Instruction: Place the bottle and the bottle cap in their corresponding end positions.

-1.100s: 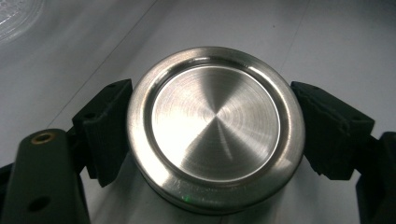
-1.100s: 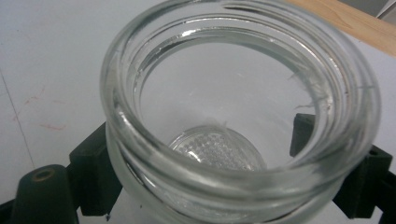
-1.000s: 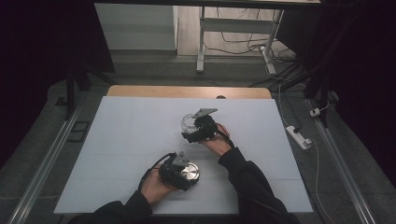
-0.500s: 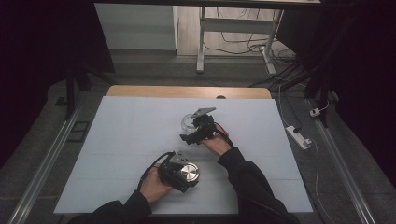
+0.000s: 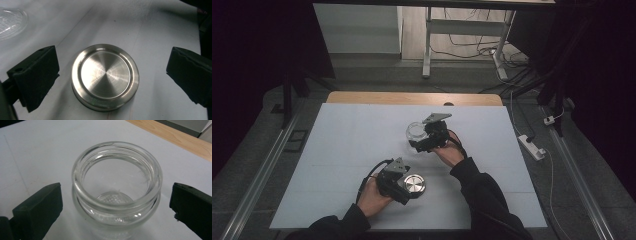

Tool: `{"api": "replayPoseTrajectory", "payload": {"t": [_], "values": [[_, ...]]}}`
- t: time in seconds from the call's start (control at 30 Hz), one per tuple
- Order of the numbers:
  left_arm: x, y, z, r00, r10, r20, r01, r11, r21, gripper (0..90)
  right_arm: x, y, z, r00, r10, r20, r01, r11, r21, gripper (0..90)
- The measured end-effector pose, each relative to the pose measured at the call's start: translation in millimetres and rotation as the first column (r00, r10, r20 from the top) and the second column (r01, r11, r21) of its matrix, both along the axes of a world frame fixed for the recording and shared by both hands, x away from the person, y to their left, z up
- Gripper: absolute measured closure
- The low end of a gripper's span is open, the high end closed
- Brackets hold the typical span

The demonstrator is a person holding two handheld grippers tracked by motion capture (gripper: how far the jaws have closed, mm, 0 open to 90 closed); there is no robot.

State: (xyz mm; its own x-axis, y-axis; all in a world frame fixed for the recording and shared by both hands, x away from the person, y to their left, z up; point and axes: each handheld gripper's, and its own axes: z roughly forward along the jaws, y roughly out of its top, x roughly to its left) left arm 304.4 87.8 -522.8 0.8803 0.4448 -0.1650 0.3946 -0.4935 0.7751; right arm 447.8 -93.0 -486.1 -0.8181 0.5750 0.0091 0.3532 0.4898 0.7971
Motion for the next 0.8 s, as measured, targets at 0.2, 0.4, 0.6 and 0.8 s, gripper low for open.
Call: {"api": "replayPoseTrajectory", "payload": {"t": [0.2, 0.4, 0.6, 0.8], "values": [[-3.8, 9.2, 7.4, 0.9999, 0.013, 0.011, -0.012, 0.9999, -0.01, 0.0, -6.2, -3.4, 6.2, 0.9999, 0.015, 0.007, -0.015, 1.0, 0.004, 0.0], [-11.1, 21.2, 13.4, 0.9997, 0.022, 0.013, -0.022, 0.9997, -0.014, 0.0, -13.7, -3.5, 8.5, 0.9996, 0.024, 0.015, -0.024, 1.0, 0.001, 0.0], [-16.0, 30.0, 17.4, 0.9994, 0.034, 0.007, -0.033, 0.999, -0.029, 0.0, -22.2, -9.2, 6.7, 0.9998, 0.013, 0.012, -0.013, 1.0, -0.009, 0.0], [-18.8, 35.9, 20.6, 0.999, 0.043, 0.008, -0.043, 0.9989, -0.019, 0.0, -27.4, -16.7, 6.4, 0.9999, 0.007, 0.011, -0.007, 1.0, -0.01, 0.0]]}}
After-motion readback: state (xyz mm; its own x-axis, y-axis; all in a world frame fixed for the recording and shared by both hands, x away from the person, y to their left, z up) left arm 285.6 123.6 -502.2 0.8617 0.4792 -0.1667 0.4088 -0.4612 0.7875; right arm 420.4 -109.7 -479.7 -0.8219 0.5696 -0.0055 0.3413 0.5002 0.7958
